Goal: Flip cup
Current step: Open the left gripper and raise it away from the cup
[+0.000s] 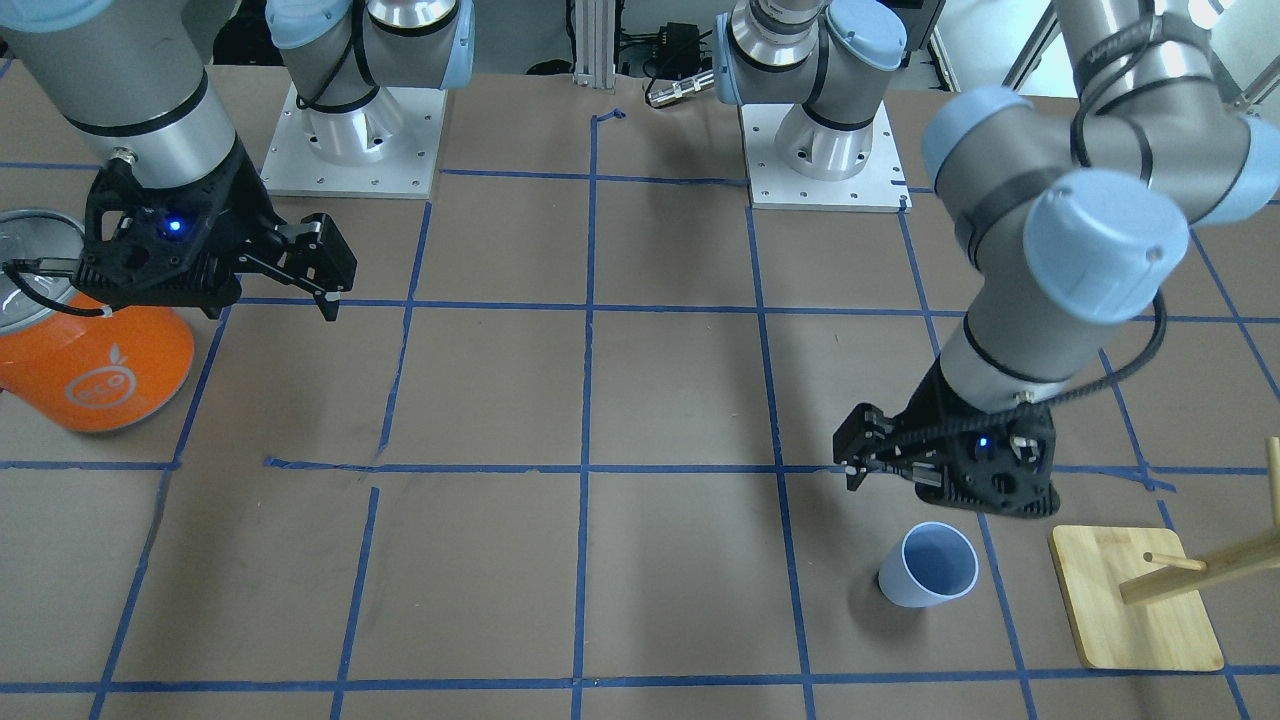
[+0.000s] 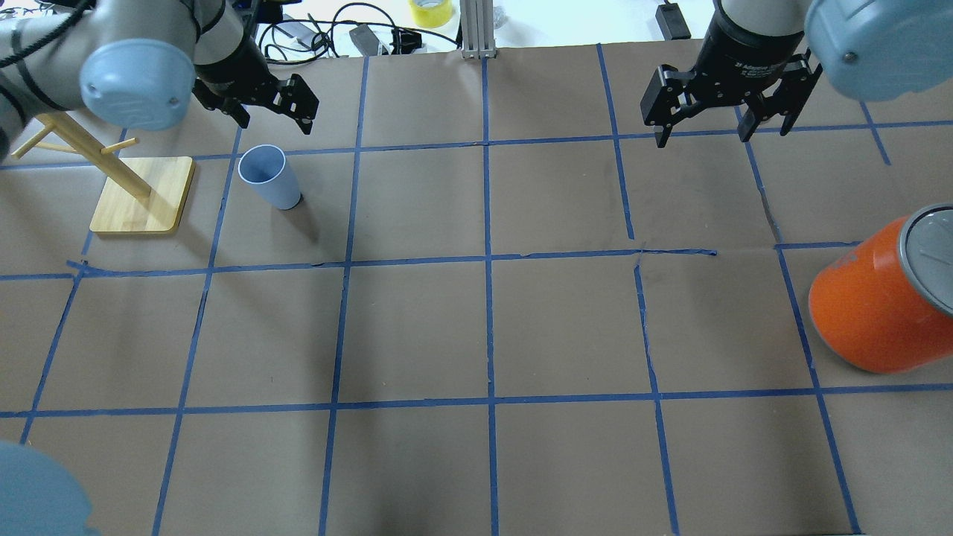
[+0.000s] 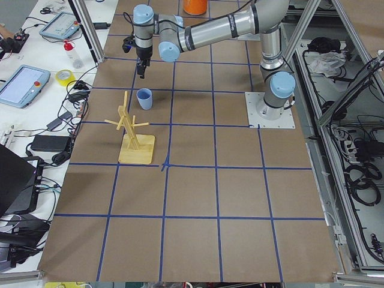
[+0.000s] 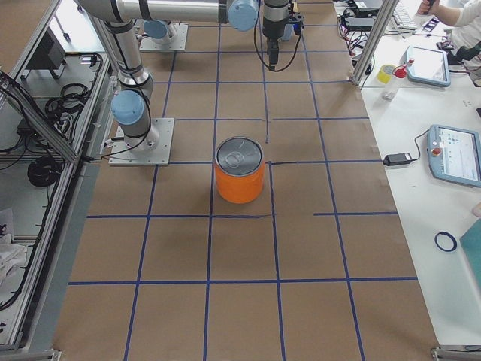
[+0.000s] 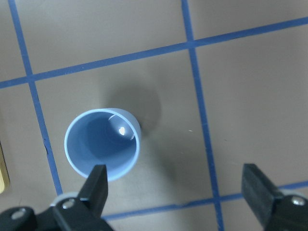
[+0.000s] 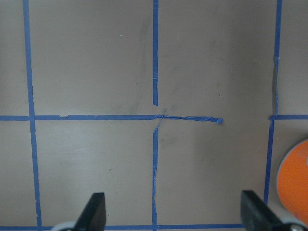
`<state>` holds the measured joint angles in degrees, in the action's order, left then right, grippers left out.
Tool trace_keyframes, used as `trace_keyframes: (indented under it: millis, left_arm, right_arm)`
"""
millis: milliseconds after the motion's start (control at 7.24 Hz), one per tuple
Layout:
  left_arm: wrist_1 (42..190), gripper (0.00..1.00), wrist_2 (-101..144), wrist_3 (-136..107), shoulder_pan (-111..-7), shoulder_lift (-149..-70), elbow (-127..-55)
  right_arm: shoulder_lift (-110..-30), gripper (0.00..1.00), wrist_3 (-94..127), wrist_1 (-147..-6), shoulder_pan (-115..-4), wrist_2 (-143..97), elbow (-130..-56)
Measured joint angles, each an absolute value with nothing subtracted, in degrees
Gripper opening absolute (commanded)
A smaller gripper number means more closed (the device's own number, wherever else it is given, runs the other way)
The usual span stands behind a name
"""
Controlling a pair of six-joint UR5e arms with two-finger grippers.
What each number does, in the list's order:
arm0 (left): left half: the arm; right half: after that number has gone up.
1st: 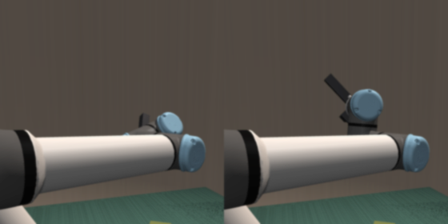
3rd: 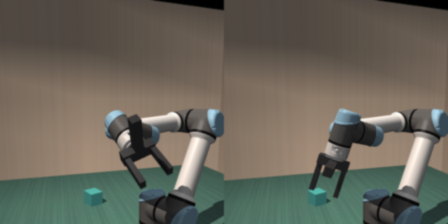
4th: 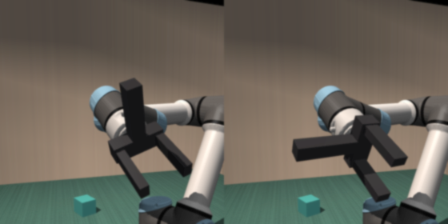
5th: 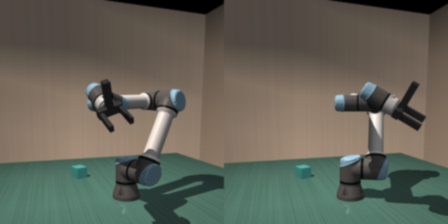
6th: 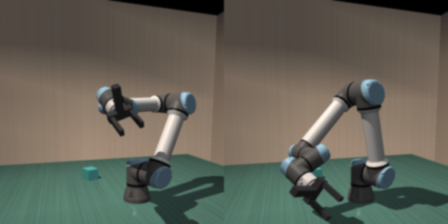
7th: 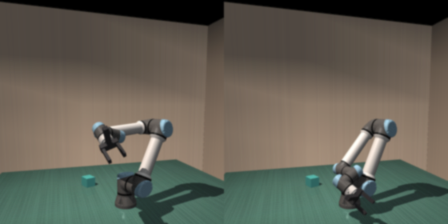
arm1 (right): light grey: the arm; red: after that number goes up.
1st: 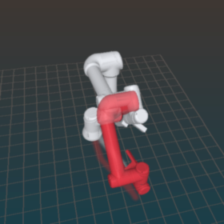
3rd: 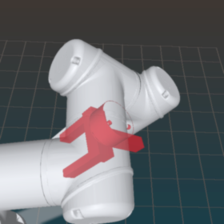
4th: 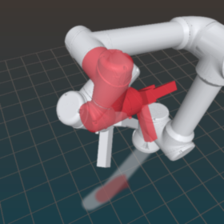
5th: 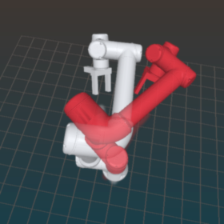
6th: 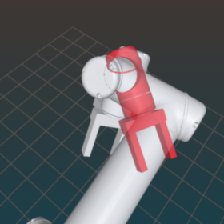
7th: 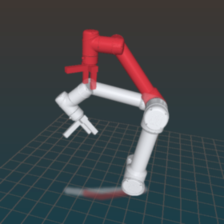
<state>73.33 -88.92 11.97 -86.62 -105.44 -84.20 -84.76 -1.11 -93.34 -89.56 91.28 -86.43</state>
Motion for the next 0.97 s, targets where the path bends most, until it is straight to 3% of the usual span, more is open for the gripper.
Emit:
trace_keyframes:
  millis: [415,967]
  left_arm:
    - [90.62,1.0,-89.07,9.71,-86.98,-96.2,-79.5]
    - [92.37,1.0,-88.26,0.8,-92.48,-95.57,-78.87]
  right_arm:
    - [-84.85,1.0,-0.98,-93.34,-89.48,91.26,-86.44]
    - [-84.86,1.0,-0.82,-93.28,-89.55,91.34,-86.48]
